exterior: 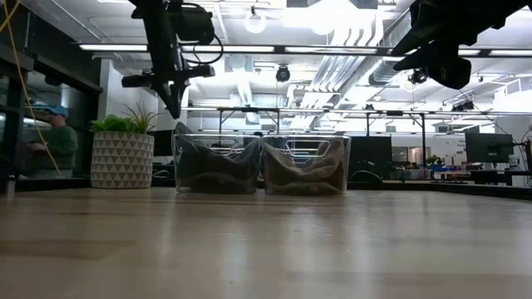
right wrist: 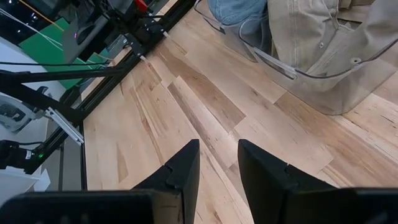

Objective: Pick & Place hat
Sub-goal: Put the gray cap into the left transparent bin

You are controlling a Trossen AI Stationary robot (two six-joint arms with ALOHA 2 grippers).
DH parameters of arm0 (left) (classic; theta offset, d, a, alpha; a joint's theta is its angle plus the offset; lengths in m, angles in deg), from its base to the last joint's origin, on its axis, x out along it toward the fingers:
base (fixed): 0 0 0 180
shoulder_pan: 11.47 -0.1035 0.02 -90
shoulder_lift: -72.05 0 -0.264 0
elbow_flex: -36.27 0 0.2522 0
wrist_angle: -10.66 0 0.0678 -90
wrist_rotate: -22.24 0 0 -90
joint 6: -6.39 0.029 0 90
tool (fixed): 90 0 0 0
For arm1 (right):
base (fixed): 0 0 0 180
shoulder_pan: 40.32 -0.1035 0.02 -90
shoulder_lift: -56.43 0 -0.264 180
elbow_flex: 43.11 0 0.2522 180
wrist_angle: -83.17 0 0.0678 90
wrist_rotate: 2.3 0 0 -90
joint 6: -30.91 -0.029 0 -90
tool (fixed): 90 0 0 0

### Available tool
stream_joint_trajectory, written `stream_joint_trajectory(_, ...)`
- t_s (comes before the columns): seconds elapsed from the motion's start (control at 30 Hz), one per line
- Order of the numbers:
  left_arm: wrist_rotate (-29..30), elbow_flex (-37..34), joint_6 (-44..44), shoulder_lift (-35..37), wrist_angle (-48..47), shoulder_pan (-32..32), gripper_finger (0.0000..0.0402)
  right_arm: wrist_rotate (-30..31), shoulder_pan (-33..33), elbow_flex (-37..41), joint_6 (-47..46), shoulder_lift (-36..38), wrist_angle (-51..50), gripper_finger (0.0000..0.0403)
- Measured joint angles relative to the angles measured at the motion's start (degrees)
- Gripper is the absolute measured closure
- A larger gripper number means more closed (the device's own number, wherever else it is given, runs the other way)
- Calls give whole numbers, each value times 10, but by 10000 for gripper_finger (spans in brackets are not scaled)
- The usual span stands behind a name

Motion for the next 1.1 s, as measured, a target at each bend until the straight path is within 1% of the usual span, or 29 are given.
stream_joint_trajectory(0.67,-11,0,4,-74,42,0,401,2,0,0,-11,0,0,298)
stream_joint_trajectory(0.87,-15,0,10,-75,66,0,401,2,0,0,-11,0,0,298)
stream_joint_trajectory(1.0,-20,0,6,-75,65,0,401,2,0,0,-11,0,0,298)
stream_joint_trajectory(1.1,-12,0,7,-62,61,0,401,2,0,0,-10,0,0,298)
